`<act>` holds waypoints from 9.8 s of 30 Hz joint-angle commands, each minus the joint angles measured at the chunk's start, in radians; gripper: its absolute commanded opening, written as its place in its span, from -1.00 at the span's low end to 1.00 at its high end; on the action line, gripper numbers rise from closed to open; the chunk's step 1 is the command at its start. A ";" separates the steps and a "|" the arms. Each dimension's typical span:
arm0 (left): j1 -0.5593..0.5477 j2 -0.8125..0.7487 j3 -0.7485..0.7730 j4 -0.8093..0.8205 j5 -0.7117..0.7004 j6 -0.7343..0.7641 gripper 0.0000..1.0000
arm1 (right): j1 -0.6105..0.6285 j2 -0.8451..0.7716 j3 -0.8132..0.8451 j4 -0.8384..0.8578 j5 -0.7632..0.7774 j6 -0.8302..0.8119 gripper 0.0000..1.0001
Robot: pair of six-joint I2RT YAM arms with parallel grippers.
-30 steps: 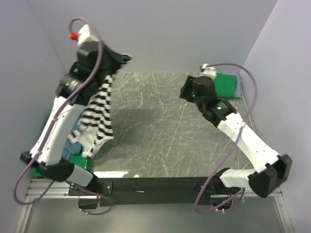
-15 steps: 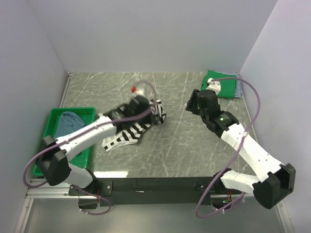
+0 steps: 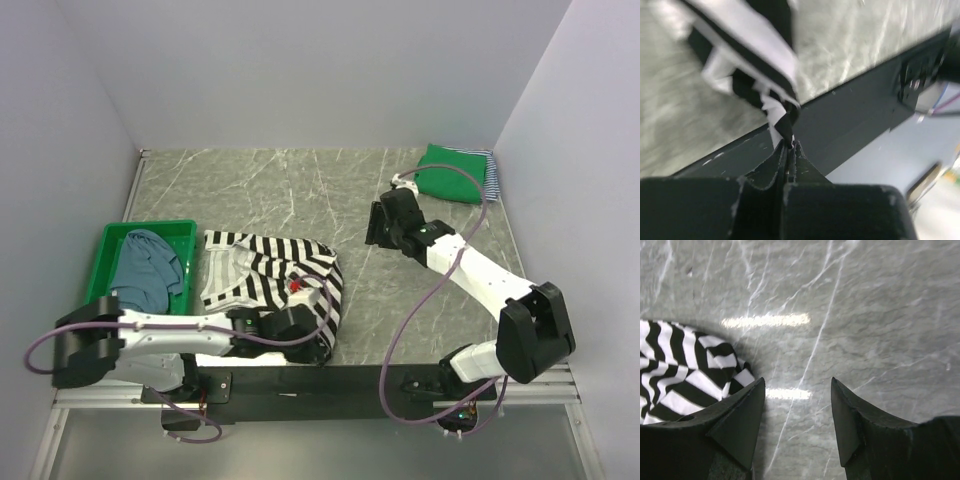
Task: Fold and stack the tank tops
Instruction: Move the tank top to the center of the board, then flatten the tank top out, then fold the tank top
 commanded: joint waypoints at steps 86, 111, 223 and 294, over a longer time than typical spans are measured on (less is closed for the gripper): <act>0.898 -0.229 0.719 -0.287 -0.326 0.197 -0.99 | -0.134 -0.210 0.280 0.239 -0.129 0.231 -1.00; 1.189 0.031 0.956 -0.021 0.102 0.263 -0.99 | -0.323 -0.048 0.461 0.365 -0.340 0.169 -1.00; 1.179 0.717 0.803 -0.222 -0.111 0.228 -0.05 | 0.751 0.300 0.147 0.069 -0.087 0.270 -1.00; 0.887 0.963 1.285 -0.342 -0.270 0.238 -0.99 | 0.611 0.072 -0.290 0.365 -0.213 0.517 -1.00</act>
